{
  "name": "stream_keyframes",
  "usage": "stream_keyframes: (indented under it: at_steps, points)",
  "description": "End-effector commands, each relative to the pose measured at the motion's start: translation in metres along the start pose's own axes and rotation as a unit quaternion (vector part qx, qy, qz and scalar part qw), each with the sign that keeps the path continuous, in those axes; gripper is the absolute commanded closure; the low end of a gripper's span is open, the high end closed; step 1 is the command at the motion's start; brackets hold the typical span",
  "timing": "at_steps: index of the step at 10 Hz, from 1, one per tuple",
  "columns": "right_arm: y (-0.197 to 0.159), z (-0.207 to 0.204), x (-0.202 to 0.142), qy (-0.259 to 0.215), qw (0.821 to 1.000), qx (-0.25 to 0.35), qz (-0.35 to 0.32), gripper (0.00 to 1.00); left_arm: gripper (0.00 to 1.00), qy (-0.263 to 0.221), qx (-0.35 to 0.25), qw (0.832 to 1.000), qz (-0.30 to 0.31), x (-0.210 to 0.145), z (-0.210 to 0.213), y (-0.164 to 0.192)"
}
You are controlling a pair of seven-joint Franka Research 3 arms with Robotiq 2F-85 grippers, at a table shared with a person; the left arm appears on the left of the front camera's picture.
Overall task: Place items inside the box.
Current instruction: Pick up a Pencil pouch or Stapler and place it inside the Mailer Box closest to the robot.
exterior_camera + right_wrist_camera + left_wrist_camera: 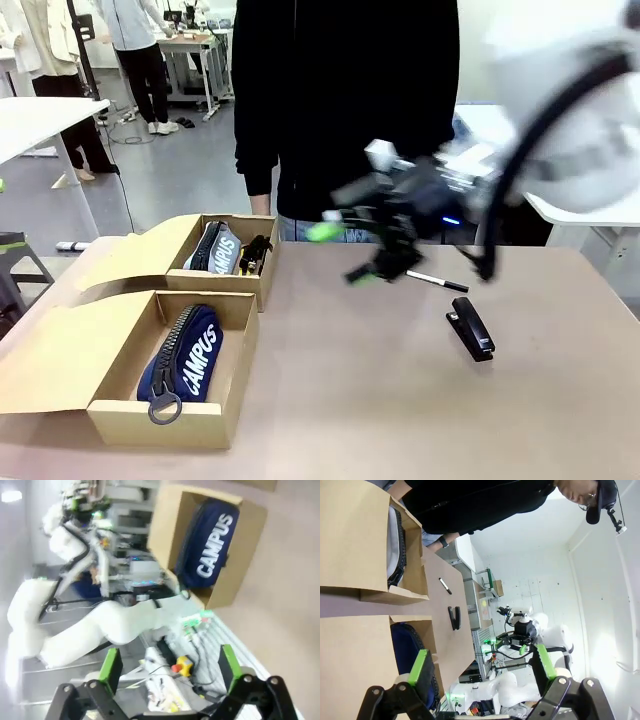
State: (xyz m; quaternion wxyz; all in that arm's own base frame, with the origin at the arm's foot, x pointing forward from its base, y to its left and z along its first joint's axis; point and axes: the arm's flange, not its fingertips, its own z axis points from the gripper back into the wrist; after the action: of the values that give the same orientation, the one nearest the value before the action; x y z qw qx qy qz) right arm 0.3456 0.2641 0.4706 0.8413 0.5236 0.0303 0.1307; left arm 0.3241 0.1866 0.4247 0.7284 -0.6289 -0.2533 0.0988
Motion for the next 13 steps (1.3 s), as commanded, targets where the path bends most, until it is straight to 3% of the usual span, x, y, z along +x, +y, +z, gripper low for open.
stream_keyframes:
  at_steps: [1,2,4,5,6,7,8,9,10,13]
  points:
    - [-0.072,0.082,-0.05,-0.039,0.993,0.104,-0.028,0.0,0.0,0.002,-0.007,1.0,-0.011,-0.001,0.0,0.0]
    - [-0.103,0.105,-0.061,-0.046,0.99,0.115,-0.061,0.0,0.0,0.002,-0.007,1.0,-0.011,-0.001,0.0,0.0]
    - [-0.155,0.131,-0.086,-0.05,0.979,0.194,-0.04,0.0,0.0,0.002,-0.007,1.0,-0.011,-0.001,0.0,0.0]
    - [-0.175,0.136,-0.101,-0.08,0.976,0.201,-0.024,0.0,0.0,0.002,-0.007,1.0,-0.011,-0.001,0.0,0.0]
    - [-0.191,0.124,-0.127,-0.078,0.977,0.198,0.01,0.0,0.0,0.002,-0.007,1.0,-0.011,-0.001,0.0,0.0]
    - [-0.206,0.12,-0.146,-0.066,0.979,0.191,-0.011,0.0,0.0,0.002,-0.007,1.0,-0.011,-0.001,0.0,0.0]
    - [-0.228,0.107,-0.169,-0.097,0.975,0.199,-0.018,0.0,0.0,0.002,-0.007,1.0,-0.011,-0.001,0.0,0.0]
    - [-0.237,0.086,-0.176,-0.163,0.972,0.165,-0.044,0.0,0.0,0.002,-0.007,1.0,-0.011,-0.001,0.0,0.0]
    - [-0.22,0.151,-0.092,-0.081,0.977,0.195,-0.023,0.0,0.0,0.002,-0.007,1.0,-0.011,-0.001,0.0,0.0]
    - [-0.22,0.151,-0.092,-0.081,0.977,0.195,-0.023,0.0,0.0,0.002,-0.007,1.0,-0.011,-0.001,0.0,0.0]
